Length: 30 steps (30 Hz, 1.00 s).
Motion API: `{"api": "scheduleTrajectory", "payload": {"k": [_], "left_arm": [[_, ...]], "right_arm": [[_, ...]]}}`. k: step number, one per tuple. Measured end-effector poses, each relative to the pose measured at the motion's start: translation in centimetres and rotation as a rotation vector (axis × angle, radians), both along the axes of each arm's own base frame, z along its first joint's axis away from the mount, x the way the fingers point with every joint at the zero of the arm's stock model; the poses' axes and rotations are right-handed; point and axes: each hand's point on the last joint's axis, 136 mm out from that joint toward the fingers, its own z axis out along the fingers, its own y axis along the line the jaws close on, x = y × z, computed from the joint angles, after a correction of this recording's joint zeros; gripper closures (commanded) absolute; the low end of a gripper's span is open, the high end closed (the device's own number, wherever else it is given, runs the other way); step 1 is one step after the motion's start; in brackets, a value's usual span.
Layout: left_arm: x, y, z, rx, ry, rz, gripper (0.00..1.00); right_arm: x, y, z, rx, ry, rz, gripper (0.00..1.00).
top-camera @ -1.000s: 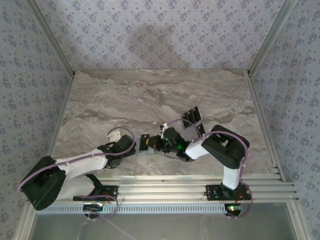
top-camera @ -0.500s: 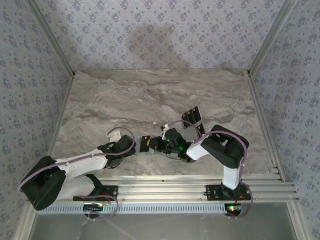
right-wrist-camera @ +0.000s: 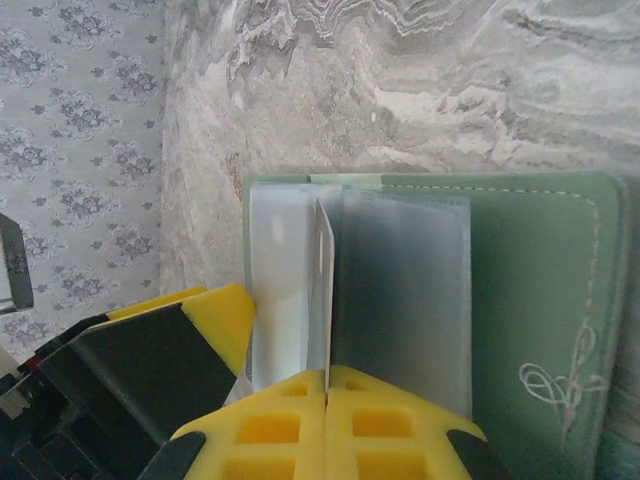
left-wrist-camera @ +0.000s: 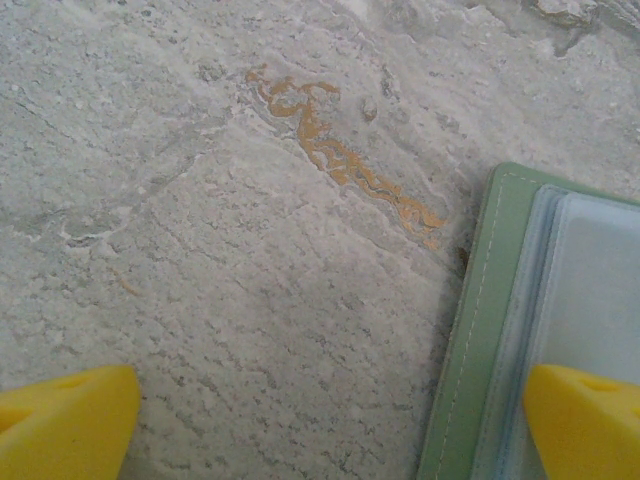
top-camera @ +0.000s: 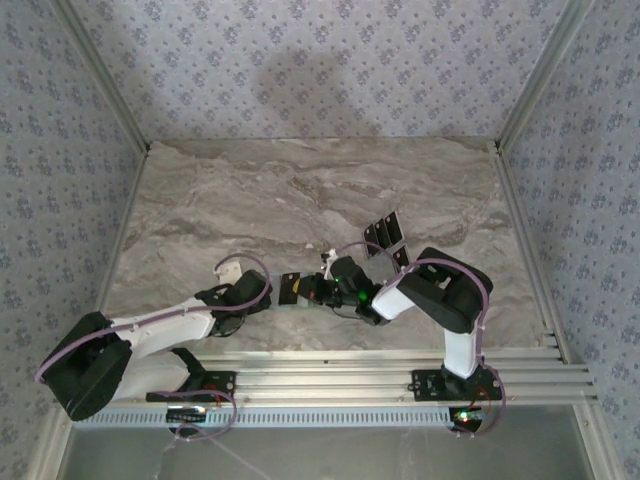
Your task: Put the credit cards into the card holder
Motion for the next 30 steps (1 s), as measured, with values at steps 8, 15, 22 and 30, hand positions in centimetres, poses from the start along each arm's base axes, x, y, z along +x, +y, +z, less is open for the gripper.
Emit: {"api": "scheduleTrajectory", "payload": {"k": [8,15,22,30], "left_arm": [[0.0,0.0,0.0,0.0,0.0,0.0,0.02],[0.0,0.0,0.0,0.001,0.0,0.0,0.02],[0.0,0.1,0.0,0.005,0.0,0.002,0.02],[0.0,0.1,0.0,0.007,-0.002,0.002,0.02]], "right_arm": [[0.5,-0.5,-0.2,0.004,0.017,0.009,1.0],[0.5,-0.4,-0.7,0.004,0.033,0.032,1.0],[0.5,-0.1,-0.7,0.012,0.03,0.058,1.0],[0.4,0.6,-0.6,0.025,0.029,0.088,1.0]]}}
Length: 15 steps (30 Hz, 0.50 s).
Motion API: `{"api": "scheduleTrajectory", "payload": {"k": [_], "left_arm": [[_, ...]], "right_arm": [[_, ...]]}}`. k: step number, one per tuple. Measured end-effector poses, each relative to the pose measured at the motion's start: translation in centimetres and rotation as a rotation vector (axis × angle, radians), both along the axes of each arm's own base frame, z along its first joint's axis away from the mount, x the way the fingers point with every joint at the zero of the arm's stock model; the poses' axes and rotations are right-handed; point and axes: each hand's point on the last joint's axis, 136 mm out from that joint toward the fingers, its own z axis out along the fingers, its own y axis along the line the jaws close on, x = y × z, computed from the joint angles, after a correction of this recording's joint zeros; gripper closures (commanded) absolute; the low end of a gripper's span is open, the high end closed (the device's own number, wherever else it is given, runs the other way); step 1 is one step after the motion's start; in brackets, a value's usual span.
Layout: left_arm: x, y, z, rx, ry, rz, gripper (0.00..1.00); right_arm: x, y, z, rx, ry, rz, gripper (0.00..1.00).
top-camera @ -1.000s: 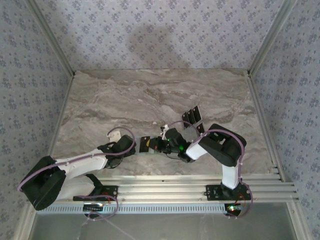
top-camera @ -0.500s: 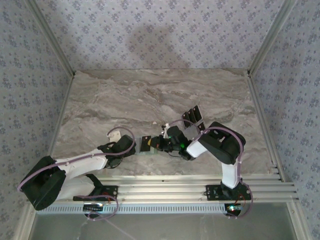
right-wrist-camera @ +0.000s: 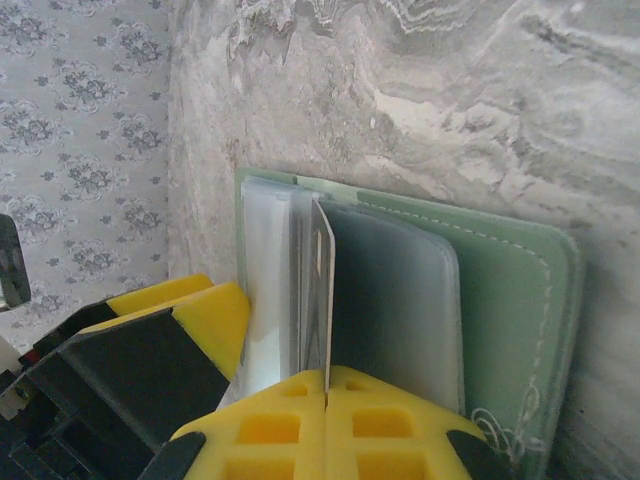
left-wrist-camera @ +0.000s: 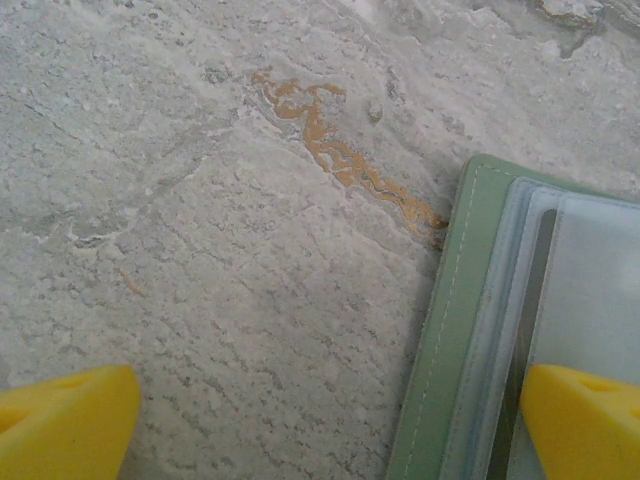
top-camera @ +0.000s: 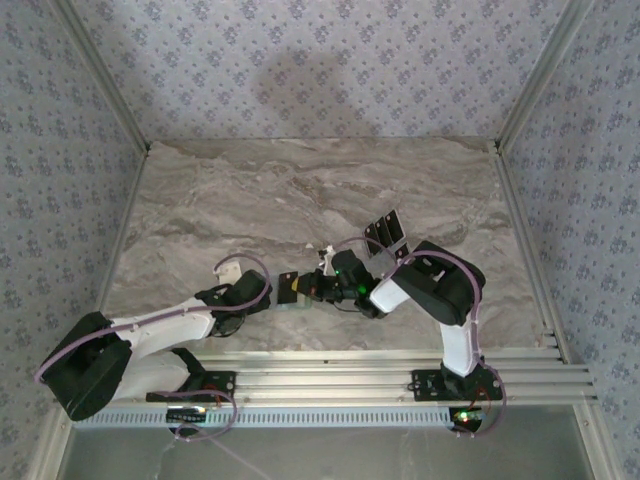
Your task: Put the credit cards into the card holder
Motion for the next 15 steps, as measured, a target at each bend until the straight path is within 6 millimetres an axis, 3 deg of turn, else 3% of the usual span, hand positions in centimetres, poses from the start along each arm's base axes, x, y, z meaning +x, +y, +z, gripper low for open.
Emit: {"api": "scheduleTrajectory", "payload": {"k": [15], "left_arm": [[-0.8,1.1,0.3,0.013,0.013,0.033,0.03]], "right_arm": [[-0.1,0.1,0.2,0.009,-0.003,0.007,1.0]]}}
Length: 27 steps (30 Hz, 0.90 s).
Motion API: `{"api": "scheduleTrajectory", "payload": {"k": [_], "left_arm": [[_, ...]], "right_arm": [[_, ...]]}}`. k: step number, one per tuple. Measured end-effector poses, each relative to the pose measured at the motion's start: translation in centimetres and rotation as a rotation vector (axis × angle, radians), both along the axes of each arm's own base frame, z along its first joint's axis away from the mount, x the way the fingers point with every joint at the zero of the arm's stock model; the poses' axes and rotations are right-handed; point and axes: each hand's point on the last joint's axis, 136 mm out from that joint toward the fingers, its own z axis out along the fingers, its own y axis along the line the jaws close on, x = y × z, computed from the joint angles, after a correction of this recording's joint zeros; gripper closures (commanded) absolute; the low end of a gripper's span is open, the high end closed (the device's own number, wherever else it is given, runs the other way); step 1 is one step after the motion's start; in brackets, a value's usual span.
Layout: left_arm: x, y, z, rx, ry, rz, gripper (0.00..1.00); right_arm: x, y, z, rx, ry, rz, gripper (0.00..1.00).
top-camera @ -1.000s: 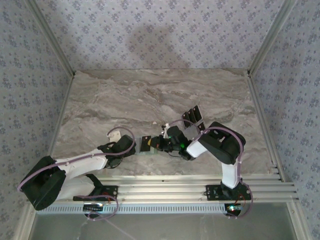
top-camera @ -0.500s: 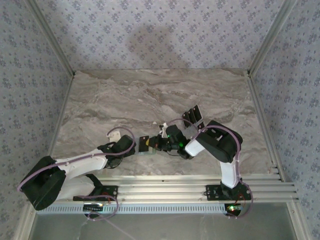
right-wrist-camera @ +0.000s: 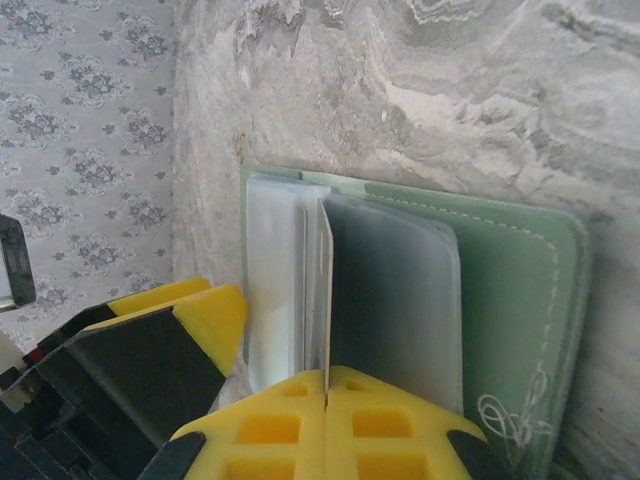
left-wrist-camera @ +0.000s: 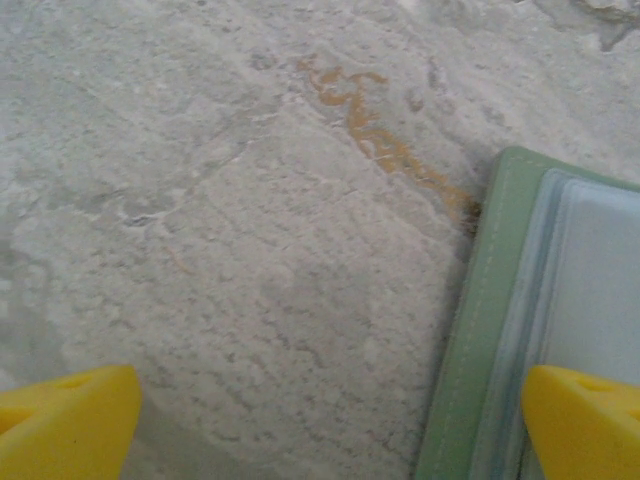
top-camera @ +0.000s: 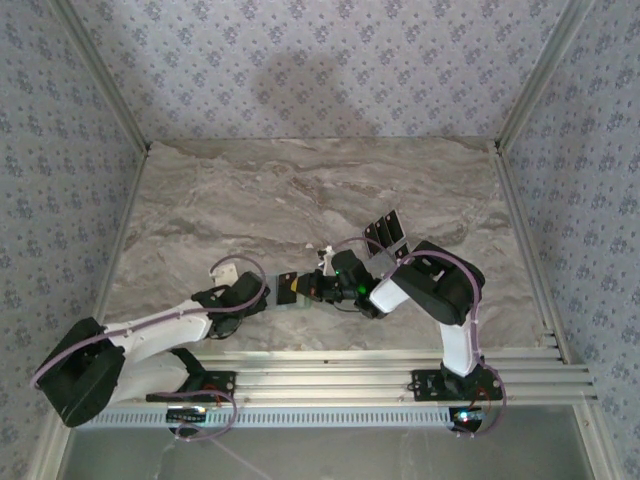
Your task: Put the credit cards into the card holder
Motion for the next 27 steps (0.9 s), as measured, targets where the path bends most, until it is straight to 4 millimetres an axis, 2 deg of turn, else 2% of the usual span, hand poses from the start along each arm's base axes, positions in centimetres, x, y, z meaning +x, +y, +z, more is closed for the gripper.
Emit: {"api": "scheduleTrajectory", "payload": {"k": [14,22,27], "left_arm": [[-0.6,0.6,-0.4,0.022,0.026,0.018,0.02],[0.0,0.0,1.5,-0.021,-0.029,-0.007,0.02],[0.4,-0.8,1.7,-0.04,-0.032,-0.037,0.02]], "right_arm": [[-0.3,0.1,0.4,0.017,-0.004,0.016,1.0],[-0.1,0.1,1.8,0.038,-0.02,0.017,1.0],[0.0,-0.3,1.4,0.024,-0.008,0.008,1.0]]}}
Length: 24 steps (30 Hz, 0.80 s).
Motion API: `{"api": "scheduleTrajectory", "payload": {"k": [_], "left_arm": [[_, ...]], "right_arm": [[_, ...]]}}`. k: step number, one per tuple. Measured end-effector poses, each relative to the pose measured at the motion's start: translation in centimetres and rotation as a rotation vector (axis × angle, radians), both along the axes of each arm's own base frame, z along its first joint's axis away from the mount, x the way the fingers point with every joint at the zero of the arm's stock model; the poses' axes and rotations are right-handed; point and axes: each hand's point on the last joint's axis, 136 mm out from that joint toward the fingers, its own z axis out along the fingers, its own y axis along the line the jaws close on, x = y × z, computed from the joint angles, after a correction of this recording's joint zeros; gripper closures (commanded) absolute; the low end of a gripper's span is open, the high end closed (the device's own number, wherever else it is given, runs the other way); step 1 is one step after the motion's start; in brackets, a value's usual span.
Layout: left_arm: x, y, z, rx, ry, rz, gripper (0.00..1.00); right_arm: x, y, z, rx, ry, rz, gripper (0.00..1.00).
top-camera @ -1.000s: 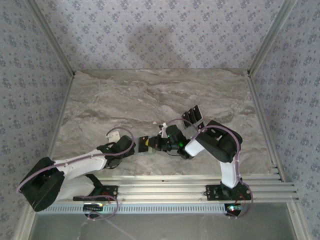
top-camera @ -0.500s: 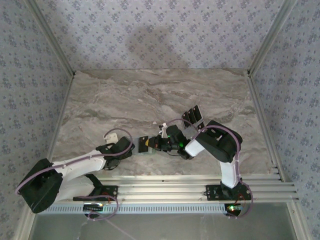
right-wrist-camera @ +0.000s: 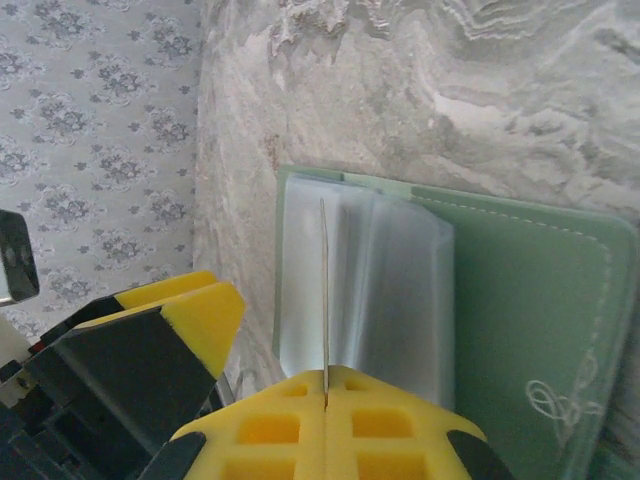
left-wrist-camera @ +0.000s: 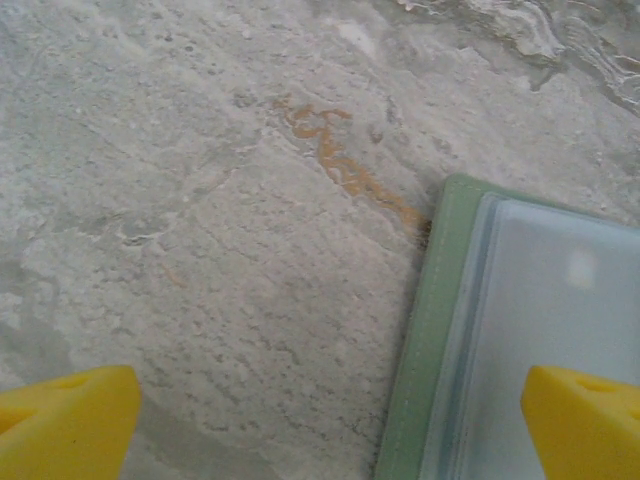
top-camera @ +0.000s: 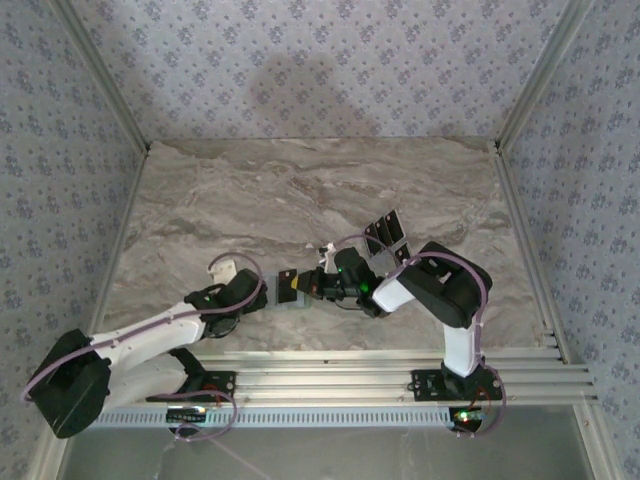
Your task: Put the credit cards into the card holder
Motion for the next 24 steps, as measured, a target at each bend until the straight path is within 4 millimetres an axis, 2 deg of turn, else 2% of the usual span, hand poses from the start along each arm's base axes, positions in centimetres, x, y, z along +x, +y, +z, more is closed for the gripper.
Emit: {"api": "scheduleTrajectory", "payload": {"k": [8,24], "left_arm": [[0.1,-1.1,-1.5,0.005,0.047,-0.042,0.02],[-0.4,-0.1,-2.0,0.011,0.061,0.038,0.03]], "right_arm": [[-0.1,-1.1,-1.7,-0.055,0.037,-0.017,1.0],[0.1,-1.5,-1.8,-0.058,0.041,-0.02,1.0]]}}
